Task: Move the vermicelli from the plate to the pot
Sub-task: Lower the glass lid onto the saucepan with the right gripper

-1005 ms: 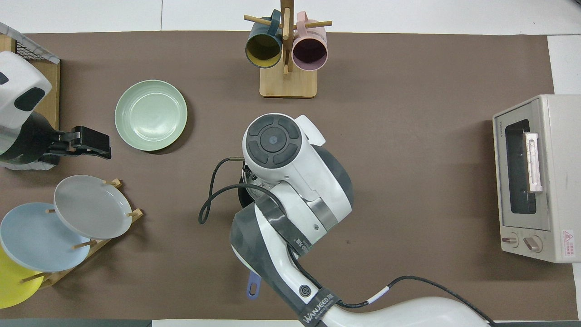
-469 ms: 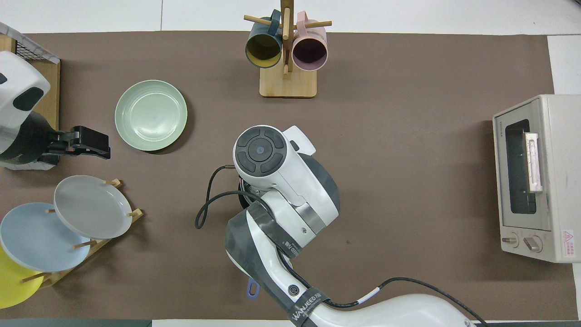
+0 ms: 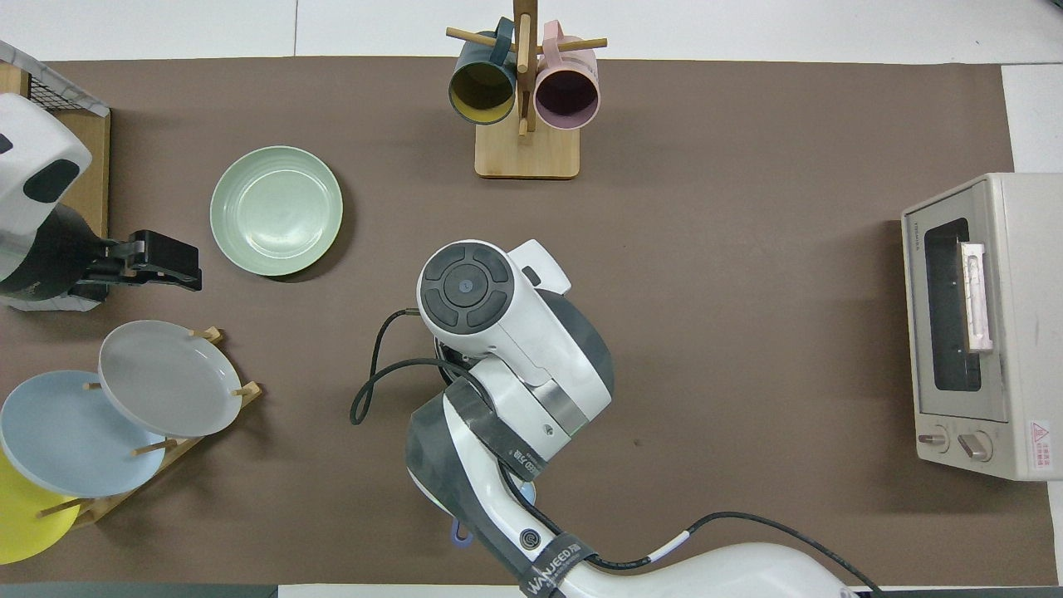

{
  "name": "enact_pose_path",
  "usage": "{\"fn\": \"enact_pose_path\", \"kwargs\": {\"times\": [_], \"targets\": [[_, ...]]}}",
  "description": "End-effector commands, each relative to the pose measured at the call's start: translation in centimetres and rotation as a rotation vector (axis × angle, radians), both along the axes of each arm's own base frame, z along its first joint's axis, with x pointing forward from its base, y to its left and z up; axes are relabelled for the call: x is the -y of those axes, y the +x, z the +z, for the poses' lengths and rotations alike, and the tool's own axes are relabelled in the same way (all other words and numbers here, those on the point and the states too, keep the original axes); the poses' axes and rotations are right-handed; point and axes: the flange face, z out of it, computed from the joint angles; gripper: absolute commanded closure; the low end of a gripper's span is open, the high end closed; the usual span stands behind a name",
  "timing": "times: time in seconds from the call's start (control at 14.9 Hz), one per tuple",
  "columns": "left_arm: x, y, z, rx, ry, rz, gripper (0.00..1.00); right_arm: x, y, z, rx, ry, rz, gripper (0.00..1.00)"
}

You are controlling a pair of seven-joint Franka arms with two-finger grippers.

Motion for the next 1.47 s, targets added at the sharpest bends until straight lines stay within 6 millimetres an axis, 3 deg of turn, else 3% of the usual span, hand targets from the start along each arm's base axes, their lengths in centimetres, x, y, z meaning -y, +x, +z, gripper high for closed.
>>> {"fn": "enact_pose_path", "kwargs": {"times": [0.0, 1.41], "targets": [[-0.1, -0.5, 0.1, -0.003, -0.011, 0.008, 0.0, 0.2, -0.4, 0.3, 0.001, 0.013, -0.029, 0.51], [-0.1, -0.5, 0.1, -0.003, -0.011, 0.008, 0.0, -0.5, -1.7, -0.2, -0.022, 0.006, -0.05, 0.49]]}}
